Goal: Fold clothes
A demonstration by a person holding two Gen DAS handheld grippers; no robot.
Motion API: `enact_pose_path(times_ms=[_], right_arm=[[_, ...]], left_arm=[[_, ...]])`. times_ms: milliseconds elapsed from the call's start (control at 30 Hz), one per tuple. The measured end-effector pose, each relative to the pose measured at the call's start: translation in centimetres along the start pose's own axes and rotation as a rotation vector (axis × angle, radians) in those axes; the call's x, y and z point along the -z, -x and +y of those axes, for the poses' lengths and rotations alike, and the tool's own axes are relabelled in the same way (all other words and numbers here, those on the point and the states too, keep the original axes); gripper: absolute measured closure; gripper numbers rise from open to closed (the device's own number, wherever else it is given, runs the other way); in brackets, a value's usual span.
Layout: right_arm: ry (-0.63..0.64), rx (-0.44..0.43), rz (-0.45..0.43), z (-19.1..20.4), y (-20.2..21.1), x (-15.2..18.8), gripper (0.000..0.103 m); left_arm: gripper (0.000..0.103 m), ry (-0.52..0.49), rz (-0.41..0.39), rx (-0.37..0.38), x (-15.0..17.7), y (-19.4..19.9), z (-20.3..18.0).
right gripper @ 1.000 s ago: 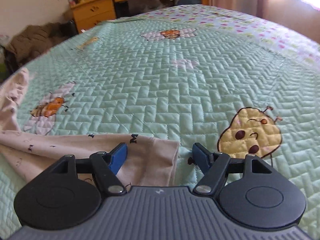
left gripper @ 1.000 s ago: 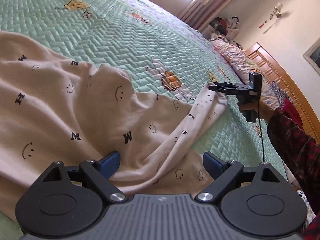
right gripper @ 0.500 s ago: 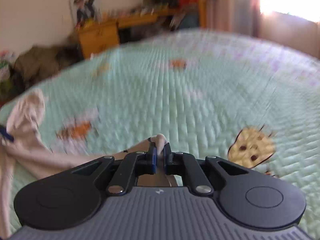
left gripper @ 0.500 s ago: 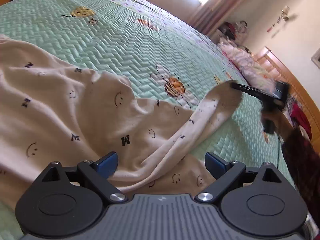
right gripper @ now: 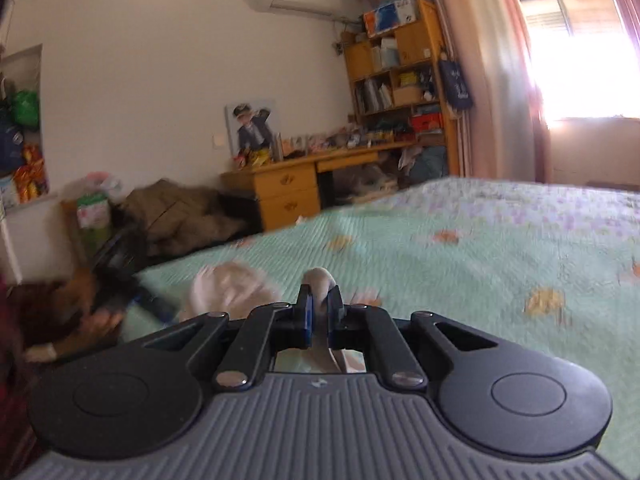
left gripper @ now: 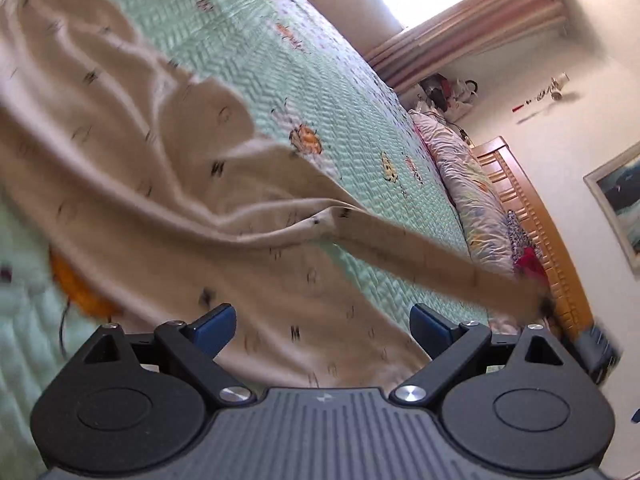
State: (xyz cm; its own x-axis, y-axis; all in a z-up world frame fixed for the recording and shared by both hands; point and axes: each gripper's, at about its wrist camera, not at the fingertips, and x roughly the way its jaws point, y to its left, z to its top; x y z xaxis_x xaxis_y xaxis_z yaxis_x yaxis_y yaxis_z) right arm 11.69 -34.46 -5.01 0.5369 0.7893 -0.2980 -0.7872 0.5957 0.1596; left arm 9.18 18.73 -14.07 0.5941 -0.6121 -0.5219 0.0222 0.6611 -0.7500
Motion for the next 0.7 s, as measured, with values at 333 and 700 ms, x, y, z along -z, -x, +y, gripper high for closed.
enact_pose_path(times_ms=[333,700], right_arm=[[-0.339,0.367,-0.046,2.2,7.7,12.1,0.043],[-1.046,0.076,-0.325,1.0,2.8,14.2,0.039]], left_arm=[[0.009,0.089,0.078,0.020,3.0,-2.8,-0.7],[0.008,0.116,0.133,0.038,3.9,-7.6,-4.9]])
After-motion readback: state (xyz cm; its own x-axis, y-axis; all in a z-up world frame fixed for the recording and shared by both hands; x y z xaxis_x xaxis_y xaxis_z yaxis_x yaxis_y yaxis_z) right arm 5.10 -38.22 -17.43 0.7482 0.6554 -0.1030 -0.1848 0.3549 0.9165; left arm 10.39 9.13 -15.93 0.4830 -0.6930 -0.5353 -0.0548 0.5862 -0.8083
